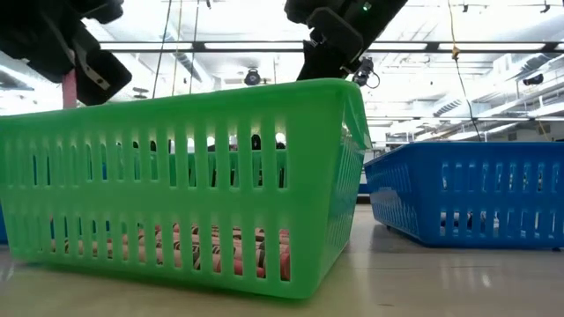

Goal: Sort crayons
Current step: Put the dark red crayon into the left blue bin

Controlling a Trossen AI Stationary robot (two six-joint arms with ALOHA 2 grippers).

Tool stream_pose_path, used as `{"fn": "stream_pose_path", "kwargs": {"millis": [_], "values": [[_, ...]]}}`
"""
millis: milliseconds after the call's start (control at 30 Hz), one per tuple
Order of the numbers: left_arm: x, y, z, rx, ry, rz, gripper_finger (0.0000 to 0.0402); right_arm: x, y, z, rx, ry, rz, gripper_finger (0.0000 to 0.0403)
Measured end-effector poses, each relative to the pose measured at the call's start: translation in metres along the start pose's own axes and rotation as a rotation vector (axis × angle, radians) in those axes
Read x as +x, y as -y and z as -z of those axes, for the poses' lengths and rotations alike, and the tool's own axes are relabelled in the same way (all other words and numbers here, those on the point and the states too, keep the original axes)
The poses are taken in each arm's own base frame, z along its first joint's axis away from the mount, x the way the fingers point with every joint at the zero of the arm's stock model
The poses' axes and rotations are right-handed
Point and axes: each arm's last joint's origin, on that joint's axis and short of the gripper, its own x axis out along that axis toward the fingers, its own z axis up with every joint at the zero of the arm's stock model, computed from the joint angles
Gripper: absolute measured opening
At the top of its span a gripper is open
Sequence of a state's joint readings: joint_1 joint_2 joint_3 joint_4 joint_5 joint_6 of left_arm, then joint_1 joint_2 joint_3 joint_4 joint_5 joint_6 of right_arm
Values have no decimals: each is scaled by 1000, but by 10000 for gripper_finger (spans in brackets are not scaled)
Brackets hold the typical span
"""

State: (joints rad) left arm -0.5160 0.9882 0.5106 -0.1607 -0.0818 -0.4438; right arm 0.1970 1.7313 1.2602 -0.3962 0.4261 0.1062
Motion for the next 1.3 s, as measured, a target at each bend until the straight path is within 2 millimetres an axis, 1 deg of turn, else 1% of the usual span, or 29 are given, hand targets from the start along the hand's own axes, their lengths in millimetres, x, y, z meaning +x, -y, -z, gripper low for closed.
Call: {"fn": "stream_pose_path", "kwargs": {"millis": [233,300,500,667,733,800,933,1000,1200,1300], "values": [[-1,8,4,33,-8,15,34,0,0,0,-1,0,0,103],[-1,8,6,-16,-32,31,34,0,0,0,-1,3,-1,103],[4,-1,10,-178,-136,43,35,0,0,-1,0,10,-1,103],[16,-7,12,-233,-209,33,35,0,0,-2,-1,19,-2,103],[21,-8,9,-250,-243,27,35,0,0,-2,-3,20,-2,103],[25,-5,0,-245,-275,23,35,0,0,-2,-6,23,-2,103],[32,-4,-9,-227,-411,-54,35,0,0,-3,-10,27,-2,103],[35,-5,-15,-227,-451,-79,39,0,0,-3,-10,28,-3,103],[47,-8,-28,-184,-534,-64,78,0,0,-4,-18,33,-7,103],[51,-10,-27,-188,-579,-37,93,0,0,-3,-19,32,-11,103]]}}
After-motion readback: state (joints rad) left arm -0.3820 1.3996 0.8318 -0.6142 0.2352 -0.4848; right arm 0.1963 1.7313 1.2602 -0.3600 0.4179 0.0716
